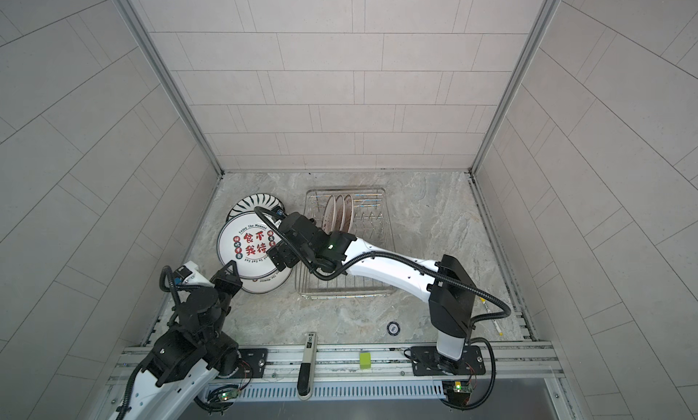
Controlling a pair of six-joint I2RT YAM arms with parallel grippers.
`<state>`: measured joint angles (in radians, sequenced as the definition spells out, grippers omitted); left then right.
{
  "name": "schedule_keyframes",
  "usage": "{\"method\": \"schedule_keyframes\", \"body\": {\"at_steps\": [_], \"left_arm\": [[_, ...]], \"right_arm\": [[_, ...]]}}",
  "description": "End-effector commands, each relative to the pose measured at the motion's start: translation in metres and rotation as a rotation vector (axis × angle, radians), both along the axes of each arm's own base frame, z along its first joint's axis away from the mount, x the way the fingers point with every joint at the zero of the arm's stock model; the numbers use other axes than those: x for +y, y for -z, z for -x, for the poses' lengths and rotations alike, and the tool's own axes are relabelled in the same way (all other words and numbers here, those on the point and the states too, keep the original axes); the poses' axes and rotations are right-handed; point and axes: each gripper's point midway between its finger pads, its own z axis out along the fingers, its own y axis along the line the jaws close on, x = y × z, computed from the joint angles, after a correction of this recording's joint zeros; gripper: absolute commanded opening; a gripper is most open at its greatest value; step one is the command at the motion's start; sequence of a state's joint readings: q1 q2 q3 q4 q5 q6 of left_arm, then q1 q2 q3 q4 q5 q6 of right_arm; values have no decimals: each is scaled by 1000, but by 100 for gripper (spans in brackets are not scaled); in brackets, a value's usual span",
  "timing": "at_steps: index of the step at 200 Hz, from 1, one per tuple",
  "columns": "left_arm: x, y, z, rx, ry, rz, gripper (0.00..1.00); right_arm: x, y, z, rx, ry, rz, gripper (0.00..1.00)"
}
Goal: Unload the plates from the dish rack
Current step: Place the plate on the plate.
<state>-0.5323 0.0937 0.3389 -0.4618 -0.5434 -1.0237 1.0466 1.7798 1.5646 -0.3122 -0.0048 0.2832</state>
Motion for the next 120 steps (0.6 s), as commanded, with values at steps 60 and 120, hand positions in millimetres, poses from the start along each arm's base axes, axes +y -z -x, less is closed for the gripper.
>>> {"method": "schedule_keyframes", "body": {"at_steps": [60, 120], "left_arm": [[7, -20, -12, 29, -38, -13, 0], [7, -5, -33, 108, -50, 28, 0]], "right_arm": [[28, 16, 6, 63, -87, 25, 96], [43, 31, 6, 108, -126, 45, 96]]}}
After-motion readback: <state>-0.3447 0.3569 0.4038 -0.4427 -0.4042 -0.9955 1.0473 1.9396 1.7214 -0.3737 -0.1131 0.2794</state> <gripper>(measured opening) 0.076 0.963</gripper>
